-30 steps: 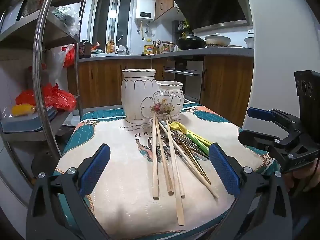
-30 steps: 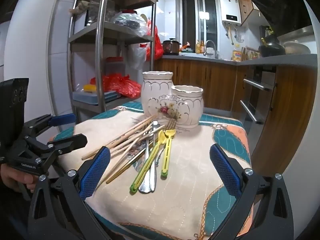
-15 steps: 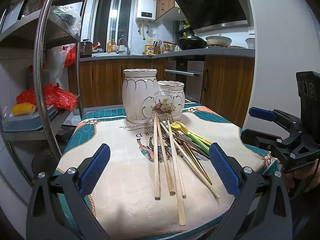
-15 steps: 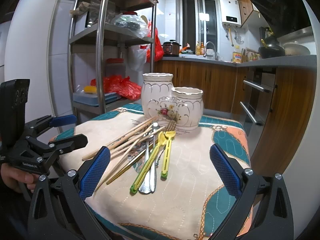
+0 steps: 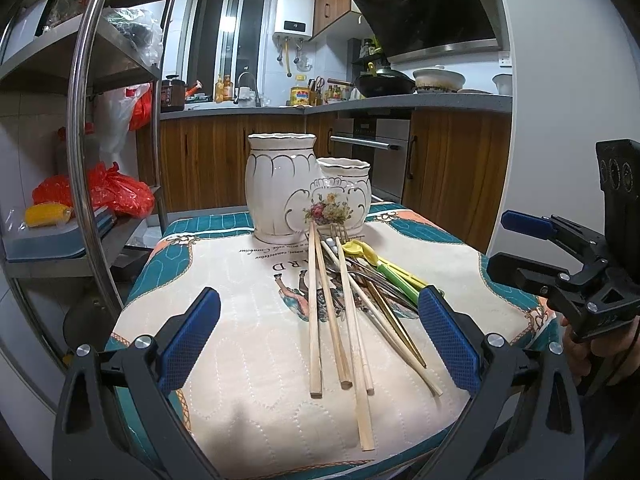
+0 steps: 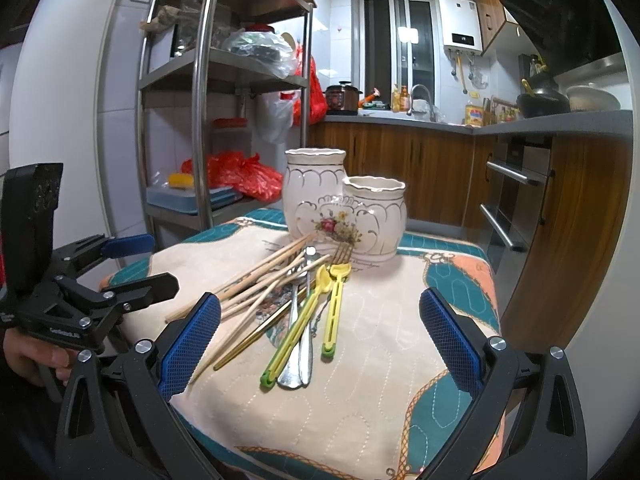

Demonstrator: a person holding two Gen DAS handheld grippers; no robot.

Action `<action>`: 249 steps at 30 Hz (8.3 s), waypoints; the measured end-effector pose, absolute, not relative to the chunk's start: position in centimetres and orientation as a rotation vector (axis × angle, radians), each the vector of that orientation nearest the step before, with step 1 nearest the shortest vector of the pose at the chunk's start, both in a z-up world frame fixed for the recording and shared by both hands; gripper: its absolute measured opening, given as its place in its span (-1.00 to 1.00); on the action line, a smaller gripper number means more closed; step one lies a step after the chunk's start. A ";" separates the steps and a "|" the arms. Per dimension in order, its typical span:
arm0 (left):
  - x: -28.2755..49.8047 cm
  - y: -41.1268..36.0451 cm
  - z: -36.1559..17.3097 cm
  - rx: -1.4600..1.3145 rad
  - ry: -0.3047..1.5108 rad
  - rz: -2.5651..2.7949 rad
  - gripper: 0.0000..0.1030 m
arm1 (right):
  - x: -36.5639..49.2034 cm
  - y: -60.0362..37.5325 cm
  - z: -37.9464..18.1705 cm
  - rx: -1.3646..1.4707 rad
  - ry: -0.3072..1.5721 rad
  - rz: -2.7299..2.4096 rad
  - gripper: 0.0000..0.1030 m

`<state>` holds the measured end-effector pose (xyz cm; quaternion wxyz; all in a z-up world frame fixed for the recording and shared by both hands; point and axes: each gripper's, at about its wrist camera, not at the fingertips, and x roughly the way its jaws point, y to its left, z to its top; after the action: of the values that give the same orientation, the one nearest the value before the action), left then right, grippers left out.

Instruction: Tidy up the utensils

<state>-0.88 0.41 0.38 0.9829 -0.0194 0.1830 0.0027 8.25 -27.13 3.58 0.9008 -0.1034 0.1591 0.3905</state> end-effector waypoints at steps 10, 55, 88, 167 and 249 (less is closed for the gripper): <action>-0.9 0.4 0.4 -0.038 0.369 0.006 0.89 | 8.2 -27.2 3.6 -0.214 0.330 0.809 0.92; -0.3 0.6 -0.2 -0.047 0.409 0.000 0.89 | 9.0 -27.1 3.3 -0.154 0.373 0.833 0.92; 5.8 3.0 0.1 -0.116 0.646 -0.108 -0.19 | 14.1 -24.1 2.0 -0.187 0.632 0.848 0.02; 18.5 10.0 15.2 -0.241 0.236 -0.213 -0.89 | 30.2 -20.2 11.4 0.196 0.465 0.980 -0.79; 12.2 11.5 9.3 -0.221 0.445 -0.068 -0.14 | 25.7 -22.0 9.4 -0.091 0.533 0.803 -0.35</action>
<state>12.20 11.49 9.30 0.9688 -0.1094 0.2200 -0.0335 25.65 -21.96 9.35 0.8851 -0.0437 0.2560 0.3862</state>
